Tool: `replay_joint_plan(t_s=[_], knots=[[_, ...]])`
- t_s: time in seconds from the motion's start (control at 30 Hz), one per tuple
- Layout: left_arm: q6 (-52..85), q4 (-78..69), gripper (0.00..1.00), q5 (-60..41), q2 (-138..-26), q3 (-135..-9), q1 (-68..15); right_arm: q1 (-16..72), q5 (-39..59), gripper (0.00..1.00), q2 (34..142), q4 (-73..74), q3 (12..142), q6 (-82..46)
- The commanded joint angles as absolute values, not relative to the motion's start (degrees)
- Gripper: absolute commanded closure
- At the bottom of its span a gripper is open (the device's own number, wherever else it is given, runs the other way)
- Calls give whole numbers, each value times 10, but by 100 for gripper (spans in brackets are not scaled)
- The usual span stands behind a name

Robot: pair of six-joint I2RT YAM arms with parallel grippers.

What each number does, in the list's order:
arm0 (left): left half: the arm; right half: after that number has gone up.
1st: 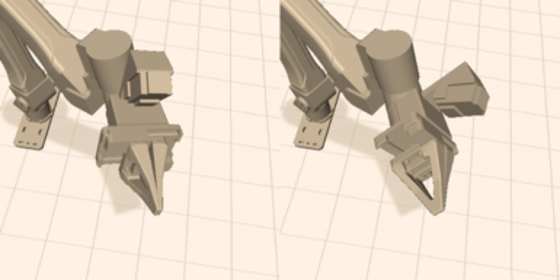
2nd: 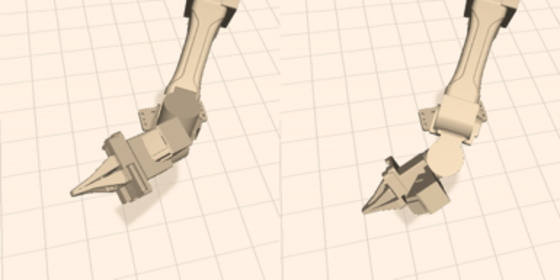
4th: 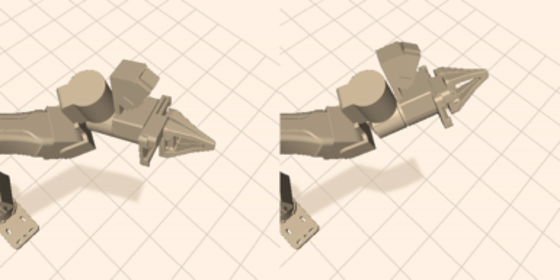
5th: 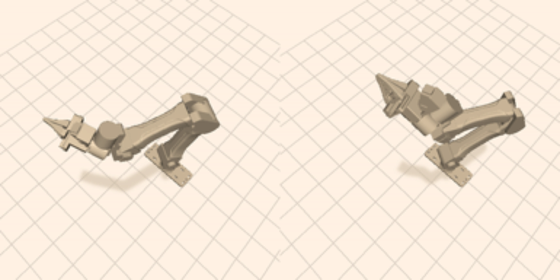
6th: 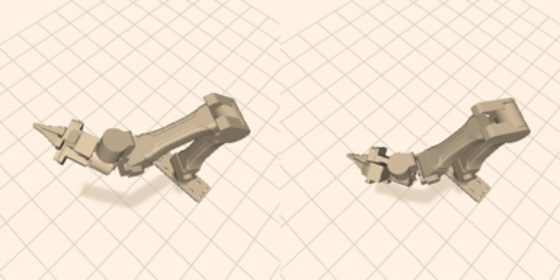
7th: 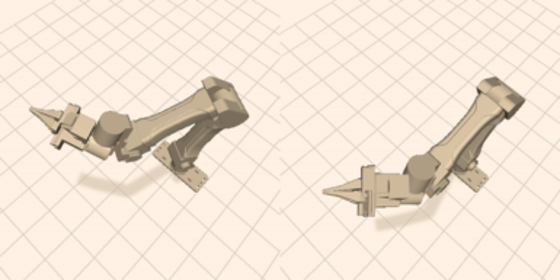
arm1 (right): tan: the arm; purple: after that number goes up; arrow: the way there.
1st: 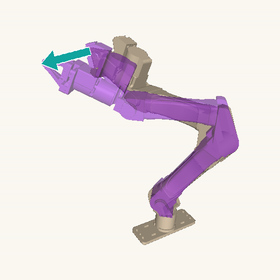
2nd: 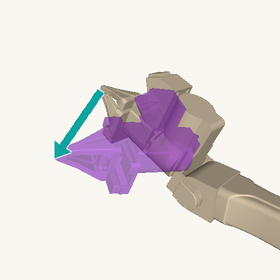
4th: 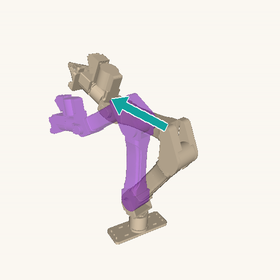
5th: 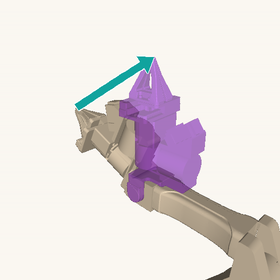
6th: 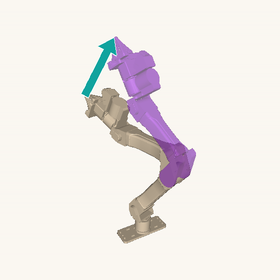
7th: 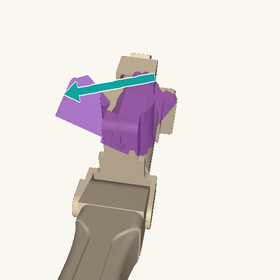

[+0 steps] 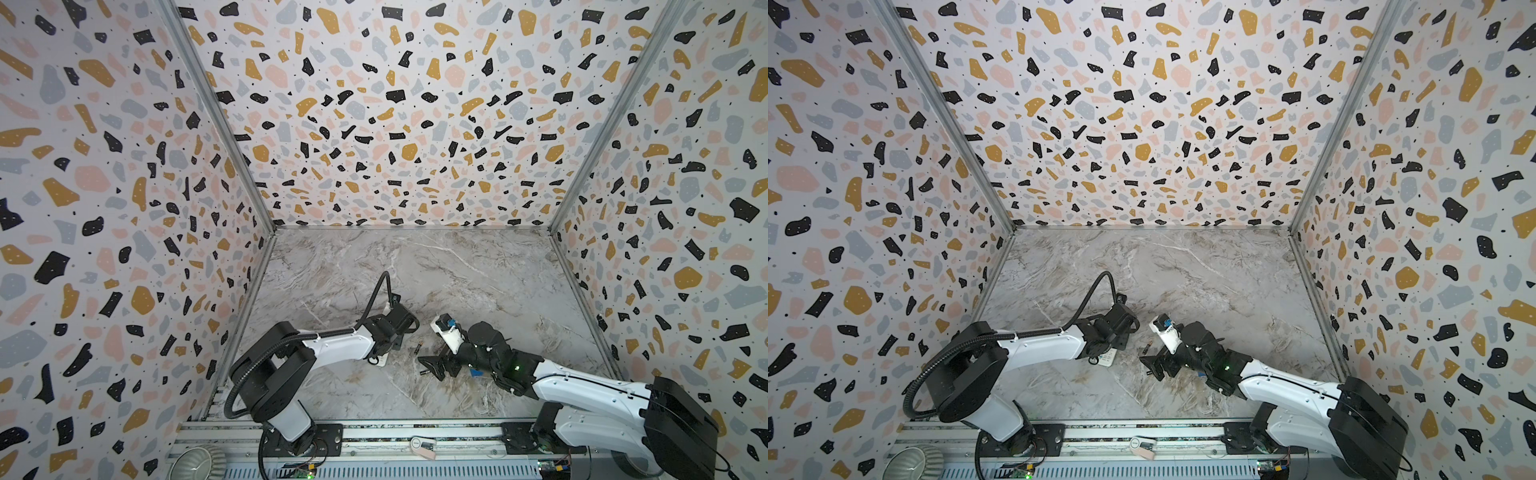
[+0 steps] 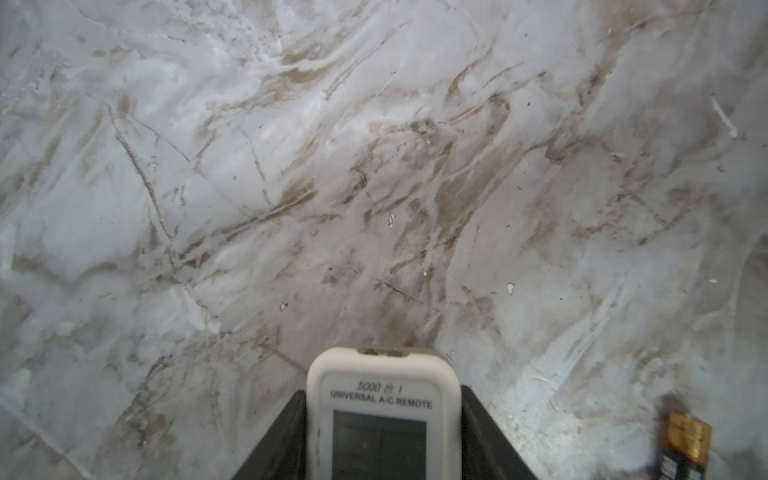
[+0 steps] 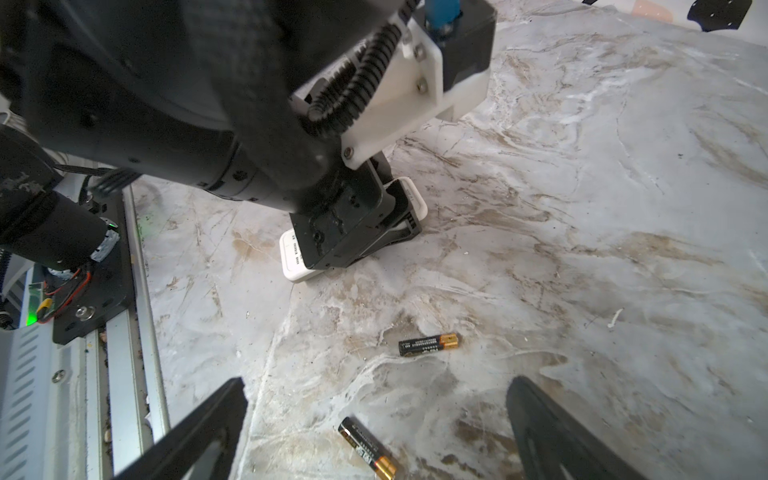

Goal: Load the batteries into the remote control

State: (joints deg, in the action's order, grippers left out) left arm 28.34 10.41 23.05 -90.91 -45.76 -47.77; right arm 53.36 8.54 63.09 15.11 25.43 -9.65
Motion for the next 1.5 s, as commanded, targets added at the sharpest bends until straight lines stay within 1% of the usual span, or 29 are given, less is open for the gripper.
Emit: replay_joint_plan(t_s=[0.0,0.1,0.3,0.73,1.13,1.47], knots=[[287,84,63,238,-884,-448,-482,529,84,0,637,155,269,-103],[283,77,67,236,-867,-441,-482,522,92,0,646,143,285,-103],[281,69,69,221,-849,-439,-482,518,110,0,645,153,294,-118],[284,55,84,205,-800,-424,-481,509,135,0,628,158,295,-134],[286,49,89,190,-781,-425,-481,485,169,0,624,173,286,-142],[272,-10,90,149,-742,-398,-481,474,210,0,615,188,286,-143]])
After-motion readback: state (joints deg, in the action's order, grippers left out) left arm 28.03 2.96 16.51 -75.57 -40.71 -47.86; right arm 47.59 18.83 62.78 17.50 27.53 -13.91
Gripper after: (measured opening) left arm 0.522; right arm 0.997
